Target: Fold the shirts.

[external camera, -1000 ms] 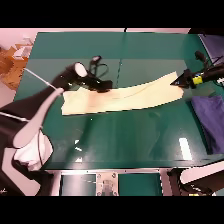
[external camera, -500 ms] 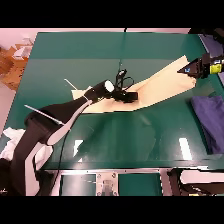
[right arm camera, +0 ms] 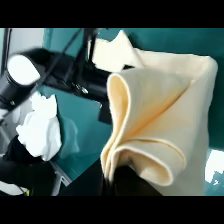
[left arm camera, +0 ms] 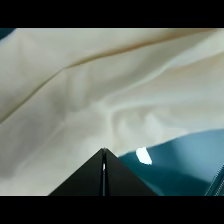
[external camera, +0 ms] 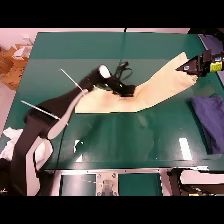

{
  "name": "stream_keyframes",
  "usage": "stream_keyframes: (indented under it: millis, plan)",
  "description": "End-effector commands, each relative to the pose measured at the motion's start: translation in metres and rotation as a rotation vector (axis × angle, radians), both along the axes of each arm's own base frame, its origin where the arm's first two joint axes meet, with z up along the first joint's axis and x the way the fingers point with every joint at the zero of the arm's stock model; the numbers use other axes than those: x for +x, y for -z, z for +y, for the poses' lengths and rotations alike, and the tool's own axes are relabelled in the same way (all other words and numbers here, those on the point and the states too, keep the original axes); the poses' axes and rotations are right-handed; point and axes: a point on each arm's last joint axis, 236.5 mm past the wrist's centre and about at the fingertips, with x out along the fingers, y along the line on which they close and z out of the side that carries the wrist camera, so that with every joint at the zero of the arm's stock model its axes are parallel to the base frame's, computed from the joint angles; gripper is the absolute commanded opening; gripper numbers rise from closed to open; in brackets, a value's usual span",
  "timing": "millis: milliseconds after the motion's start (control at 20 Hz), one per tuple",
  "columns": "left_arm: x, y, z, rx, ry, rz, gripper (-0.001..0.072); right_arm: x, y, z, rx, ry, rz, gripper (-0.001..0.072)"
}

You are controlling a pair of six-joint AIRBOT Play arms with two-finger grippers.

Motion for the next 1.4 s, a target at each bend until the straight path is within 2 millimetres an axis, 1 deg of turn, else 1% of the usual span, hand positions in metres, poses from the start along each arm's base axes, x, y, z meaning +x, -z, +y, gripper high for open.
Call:
stream_keyframes:
  millis: [0,100,200,250,350,500,600,700,750,800,850,900,950,1000,1050,1150,1200,1250,1350]
  plan:
    - [-0.015,0.000,0.133,0.401,0.077,0.139,0.0023,-0.006,-0.005,0.035,0.016,-0.059,0.019,0.0016]
    - [-0.012,-0.007,0.199,0.573,0.025,0.155,0.0023,-0.004,-0.007,0.072,0.020,-0.092,0.020,0.0016]
    - [-0.004,-0.018,0.249,0.694,-0.037,0.142,0.0023,0.001,-0.005,0.121,0.027,-0.109,0.006,0.0016]
    - [0.001,-0.025,0.267,0.728,-0.073,0.130,0.0023,0.004,-0.003,0.145,0.035,-0.107,0.004,0.0016]
    - [0.012,-0.036,0.295,0.725,-0.144,0.118,0.0024,0.012,0.010,0.199,0.053,-0.083,-0.003,0.0016]
    - [0.023,-0.046,0.341,0.713,-0.253,0.132,0.0023,0.025,0.045,0.281,0.073,-0.033,-0.014,0.0016]
    - [0.029,-0.052,0.364,0.679,-0.320,0.139,0.0024,0.034,0.081,0.340,0.077,0.026,-0.035,0.0016]
    - [0.032,-0.055,0.378,0.611,-0.363,0.164,0.0024,0.041,0.122,0.390,0.069,0.108,-0.084,0.0025]
    - [0.033,-0.056,0.383,0.582,-0.382,0.175,0.0024,0.042,0.141,0.408,0.064,0.148,-0.103,0.0192]
    - [0.034,-0.057,0.389,0.563,-0.398,0.182,0.0023,0.038,0.160,0.422,0.056,0.164,-0.102,0.0502]
    - [0.035,-0.058,0.394,0.549,-0.412,0.185,0.0024,0.031,0.172,0.426,0.041,0.141,-0.083,0.0547]
    - [0.037,-0.058,0.398,0.540,-0.429,0.186,0.0023,0.023,0.178,0.423,0.013,0.088,-0.071,0.0547]
    - [0.038,-0.059,0.400,0.531,-0.435,0.186,0.0023,0.022,0.177,0.410,-0.010,0.049,-0.056,0.0547]
    - [0.039,-0.059,0.401,0.530,-0.439,0.182,0.0023,0.027,0.172,0.388,-0.033,0.022,-0.039,0.0547]
    - [0.040,-0.059,0.400,0.527,-0.441,0.180,0.0023,0.037,0.164,0.362,-0.047,0.016,-0.024,0.0547]
    - [0.042,-0.059,0.398,0.526,-0.442,0.173,0.0023,0.059,0.148,0.293,-0.073,0.036,0.016,0.0547]
    - [0.042,-0.059,0.396,0.530,-0.440,0.173,0.0023,0.067,0.143,0.253,-0.091,0.051,0.044,0.0547]
    - [0.041,-0.059,0.396,0.529,-0.446,0.178,0.0023,0.072,0.141,0.214,-0.117,0.066,0.076,0.0547]
    - [0.040,-0.059,0.396,0.531,-0.458,0.191,0.0023,0.072,0.152,0.142,-0.176,0.096,0.160,0.0547]
